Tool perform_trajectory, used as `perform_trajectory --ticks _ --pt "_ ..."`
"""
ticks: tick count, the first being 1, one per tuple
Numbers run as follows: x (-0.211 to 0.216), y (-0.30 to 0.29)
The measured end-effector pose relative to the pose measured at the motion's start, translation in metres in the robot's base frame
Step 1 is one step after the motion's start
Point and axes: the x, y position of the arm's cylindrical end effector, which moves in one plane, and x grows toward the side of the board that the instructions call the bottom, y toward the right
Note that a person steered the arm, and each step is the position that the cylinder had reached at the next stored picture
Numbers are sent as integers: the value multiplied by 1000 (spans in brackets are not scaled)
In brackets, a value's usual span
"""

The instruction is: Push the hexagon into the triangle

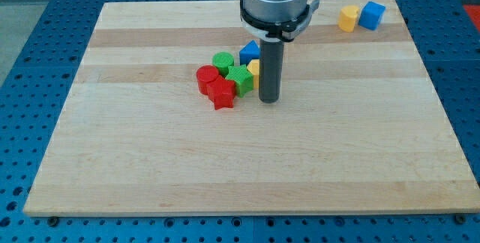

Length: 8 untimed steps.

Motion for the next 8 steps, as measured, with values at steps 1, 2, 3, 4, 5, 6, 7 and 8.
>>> perform_trajectory --ticks 1,2,3,4,5,6,7,8 --pt "-4 0" --pt "-6 -1" --pt "-15 -4" --pt "-20 -8" --pt "-20 -8" --pt "-15 -8" --pt "-12 -8" --pt "-9 -12"
